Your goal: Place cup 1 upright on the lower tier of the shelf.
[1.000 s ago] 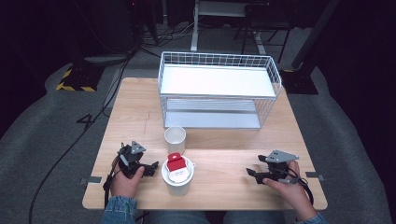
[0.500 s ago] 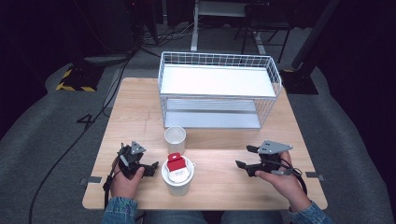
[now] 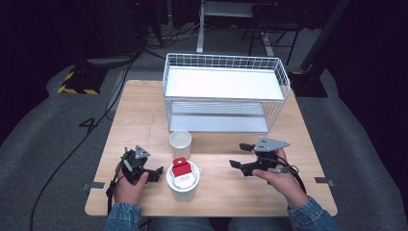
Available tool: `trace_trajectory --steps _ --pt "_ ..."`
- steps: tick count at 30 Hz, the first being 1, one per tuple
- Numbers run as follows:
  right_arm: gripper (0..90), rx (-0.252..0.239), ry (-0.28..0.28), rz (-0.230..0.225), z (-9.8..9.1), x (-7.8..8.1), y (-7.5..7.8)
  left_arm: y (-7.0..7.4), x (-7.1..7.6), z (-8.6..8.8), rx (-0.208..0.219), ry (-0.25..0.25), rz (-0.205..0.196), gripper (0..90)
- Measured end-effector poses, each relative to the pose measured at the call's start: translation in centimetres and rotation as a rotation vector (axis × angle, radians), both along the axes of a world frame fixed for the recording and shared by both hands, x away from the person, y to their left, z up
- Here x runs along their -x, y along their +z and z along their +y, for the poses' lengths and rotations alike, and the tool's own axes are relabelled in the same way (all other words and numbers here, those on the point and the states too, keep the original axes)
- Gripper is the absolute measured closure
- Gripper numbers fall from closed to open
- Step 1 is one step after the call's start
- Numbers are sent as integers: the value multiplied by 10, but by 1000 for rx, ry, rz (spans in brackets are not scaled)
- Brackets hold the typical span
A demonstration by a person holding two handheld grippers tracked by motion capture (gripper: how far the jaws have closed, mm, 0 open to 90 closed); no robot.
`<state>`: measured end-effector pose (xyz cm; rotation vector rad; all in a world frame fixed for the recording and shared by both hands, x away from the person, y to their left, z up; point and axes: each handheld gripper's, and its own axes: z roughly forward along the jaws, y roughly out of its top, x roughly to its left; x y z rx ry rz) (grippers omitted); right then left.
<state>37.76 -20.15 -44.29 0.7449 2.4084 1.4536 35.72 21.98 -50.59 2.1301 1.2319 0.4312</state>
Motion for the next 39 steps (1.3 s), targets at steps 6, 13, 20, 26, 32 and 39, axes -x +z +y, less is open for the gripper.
trace_trajectory --steps 6,13,20,26,32,39 --pt "225 -17 41 3 20 -9 1 0 0 0 1 1 -2 5" --pt "212 -13 84 6 43 -21 4 0 0 0 1 2 -3 5" --pt "176 -26 118 14 66 -27 2 0 0 0 2 1 -3 5" --pt "180 -48 168 27 84 -33 -1 0 0 0 1 1 -3 6" --pt "177 -41 197 14 99 -37 -3 0 0 0 1 2 -3 6" --pt "162 -28 208 1 121 -45 -7 0 0 0 1 1 -2 6"
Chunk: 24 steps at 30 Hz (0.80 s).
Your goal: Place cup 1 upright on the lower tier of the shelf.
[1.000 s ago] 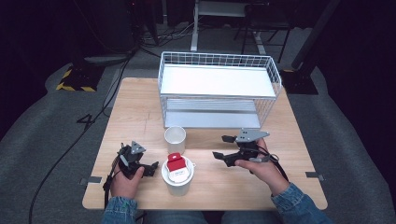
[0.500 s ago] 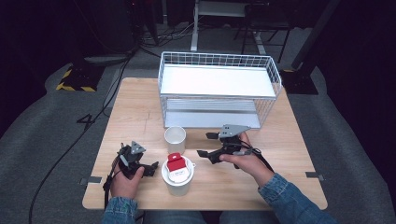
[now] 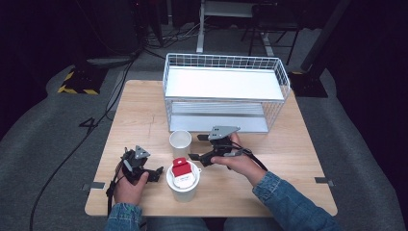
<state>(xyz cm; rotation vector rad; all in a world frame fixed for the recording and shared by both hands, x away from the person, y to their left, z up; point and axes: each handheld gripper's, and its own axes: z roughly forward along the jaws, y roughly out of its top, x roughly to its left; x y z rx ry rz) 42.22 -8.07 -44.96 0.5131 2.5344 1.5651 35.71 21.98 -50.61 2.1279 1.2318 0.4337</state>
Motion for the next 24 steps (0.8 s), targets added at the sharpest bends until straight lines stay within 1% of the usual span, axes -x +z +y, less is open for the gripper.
trace_trajectory --steps 3,5,11,16,18,21,24 --pt "161 11 -3 2 11 -3 -5 0 0 0 0 0 0 6" --pt "161 12 -3 2 13 -4 -6 0 0 0 1 0 0 6" --pt "161 37 -10 11 25 -7 -16 0 -1 0 -1 0 1 6" --pt "160 54 -17 26 34 -10 -24 0 -1 1 -1 0 1 6" --pt "161 63 -20 23 37 -11 -26 0 -1 1 -1 0 0 6" --pt "166 61 -30 28 41 -12 -29 0 -1 1 -1 0 0 6" --pt "167 59 -37 21 45 -15 -31 0 -1 1 -1 0 0 6"
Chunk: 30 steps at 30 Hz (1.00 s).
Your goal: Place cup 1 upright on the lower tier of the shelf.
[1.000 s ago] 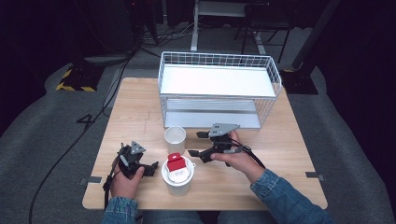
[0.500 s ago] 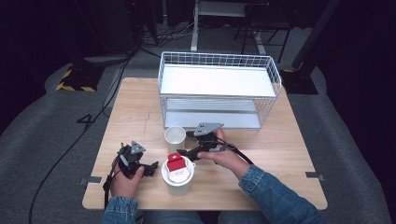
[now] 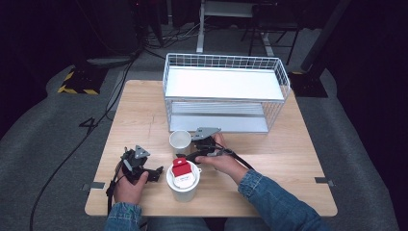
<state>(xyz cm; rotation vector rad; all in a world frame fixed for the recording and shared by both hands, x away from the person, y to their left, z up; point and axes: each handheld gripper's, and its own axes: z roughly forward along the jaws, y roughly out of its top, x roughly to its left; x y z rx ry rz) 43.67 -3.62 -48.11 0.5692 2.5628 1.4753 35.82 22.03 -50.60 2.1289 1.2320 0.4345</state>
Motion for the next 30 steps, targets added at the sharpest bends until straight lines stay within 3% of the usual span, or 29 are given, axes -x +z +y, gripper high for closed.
trace_trajectory --steps 16,30 --pt "223 26 -22 -31 7 -2 -8 0 0 0 0 0 0 6" --pt "225 -2 -35 -49 3 0 6 0 0 0 0 0 0 6"
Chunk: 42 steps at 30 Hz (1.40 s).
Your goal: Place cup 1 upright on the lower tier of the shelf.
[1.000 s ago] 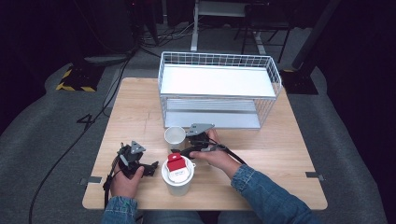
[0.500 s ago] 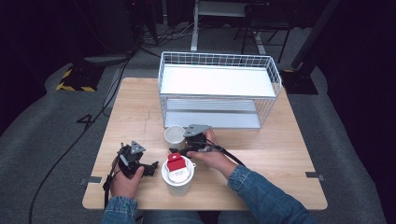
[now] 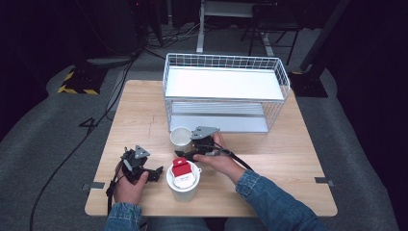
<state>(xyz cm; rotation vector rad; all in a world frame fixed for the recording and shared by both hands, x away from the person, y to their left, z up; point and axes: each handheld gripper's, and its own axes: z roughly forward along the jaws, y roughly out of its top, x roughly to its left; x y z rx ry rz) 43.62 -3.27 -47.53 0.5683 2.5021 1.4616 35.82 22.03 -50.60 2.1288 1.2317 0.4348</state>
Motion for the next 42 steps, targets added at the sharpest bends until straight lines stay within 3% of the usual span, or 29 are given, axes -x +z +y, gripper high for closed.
trace_trajectory --steps 17,35,42 --pt "225 -26 -104 -35 -38 -18 28 0 -4 0 0 -1 0 6" --pt "225 -6 -234 -56 -84 -39 38 0 -7 0 -1 -2 0 6" --pt "225 2 -298 -28 -98 -50 34 0 -7 0 -2 -2 0 6"
